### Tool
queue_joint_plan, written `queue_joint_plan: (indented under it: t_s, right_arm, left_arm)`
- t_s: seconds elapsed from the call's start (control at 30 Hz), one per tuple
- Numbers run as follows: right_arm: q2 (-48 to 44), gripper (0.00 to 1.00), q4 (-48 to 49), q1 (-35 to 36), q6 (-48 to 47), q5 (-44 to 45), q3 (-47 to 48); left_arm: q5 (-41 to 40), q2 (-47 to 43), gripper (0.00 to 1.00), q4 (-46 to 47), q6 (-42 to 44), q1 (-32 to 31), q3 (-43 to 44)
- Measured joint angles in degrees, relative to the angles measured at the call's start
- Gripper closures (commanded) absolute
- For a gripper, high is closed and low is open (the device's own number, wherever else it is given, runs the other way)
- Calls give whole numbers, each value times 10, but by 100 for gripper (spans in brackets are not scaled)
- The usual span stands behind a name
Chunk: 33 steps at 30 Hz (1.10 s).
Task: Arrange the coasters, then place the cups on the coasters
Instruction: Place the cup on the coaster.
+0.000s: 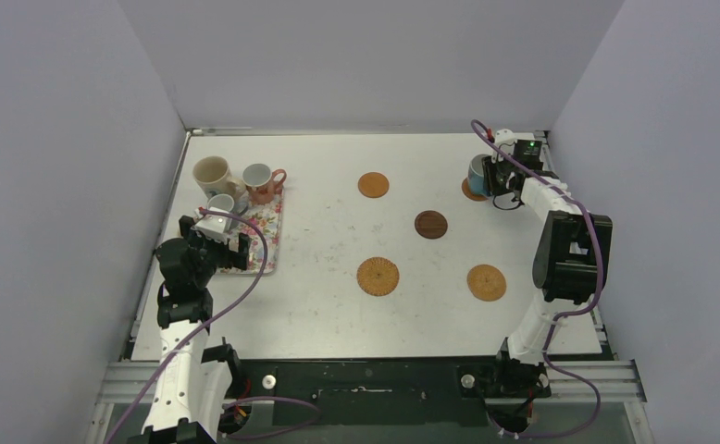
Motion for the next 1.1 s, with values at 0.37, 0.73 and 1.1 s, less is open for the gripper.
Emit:
queue_joint_plan:
  t_s: [0.37, 0.73, 1.1]
  right_arm:
    - [0, 42, -1, 0, -10, 0, 0]
    - [-33, 0, -19, 0, -15, 7, 4]
    - [-131, 0, -68, 1, -25, -3, 28]
  left_arm:
    - [0, 0, 3, 0, 0, 0, 0]
    - [0, 0, 3, 0, 0, 0, 0]
    - [5, 0, 3, -10, 18, 0, 5]
